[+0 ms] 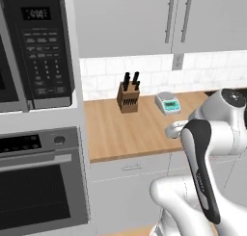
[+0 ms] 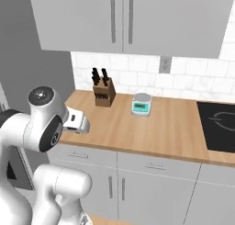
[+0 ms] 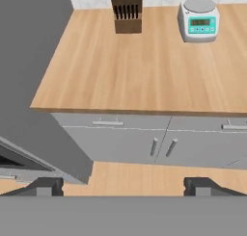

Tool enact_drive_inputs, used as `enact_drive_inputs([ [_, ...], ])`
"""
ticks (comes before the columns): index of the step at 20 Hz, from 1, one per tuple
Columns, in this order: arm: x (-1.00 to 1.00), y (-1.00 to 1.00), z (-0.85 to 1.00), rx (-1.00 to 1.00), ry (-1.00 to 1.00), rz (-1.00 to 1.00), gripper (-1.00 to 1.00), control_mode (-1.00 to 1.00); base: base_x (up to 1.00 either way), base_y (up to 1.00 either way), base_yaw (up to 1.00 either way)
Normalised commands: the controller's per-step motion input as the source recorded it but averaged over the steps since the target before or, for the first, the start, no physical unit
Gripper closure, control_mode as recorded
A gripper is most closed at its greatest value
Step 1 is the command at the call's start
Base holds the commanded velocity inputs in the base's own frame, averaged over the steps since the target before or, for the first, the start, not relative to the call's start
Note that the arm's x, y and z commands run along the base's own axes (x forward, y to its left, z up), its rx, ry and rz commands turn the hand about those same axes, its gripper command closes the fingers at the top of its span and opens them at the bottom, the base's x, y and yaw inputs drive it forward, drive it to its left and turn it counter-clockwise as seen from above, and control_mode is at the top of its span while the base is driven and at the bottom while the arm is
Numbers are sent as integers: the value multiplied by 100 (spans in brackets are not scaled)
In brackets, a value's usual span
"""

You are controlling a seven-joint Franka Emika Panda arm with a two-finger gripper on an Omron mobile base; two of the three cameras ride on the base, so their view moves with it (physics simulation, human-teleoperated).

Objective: Take a straw from the drawer in front and place it inside the glass cup on the dining counter.

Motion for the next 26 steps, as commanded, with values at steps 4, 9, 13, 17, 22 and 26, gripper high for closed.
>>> enact_drive_inputs([
  [4,0,0,0,0,0,0,-100,100,-39,40,0],
  [9,0,0,0,0,0,0,-100,100,-40,45,0],
  [13,0,0,0,0,0,0,-100,100,-22,61,0],
  [17,0,0,0,0,0,0,-100,100,-9,69,0],
  [22,0,0,0,0,0,0,-100,100,-7,59,0],
  [26,0,0,0,0,0,0,-100,100,-9,53,0],
])
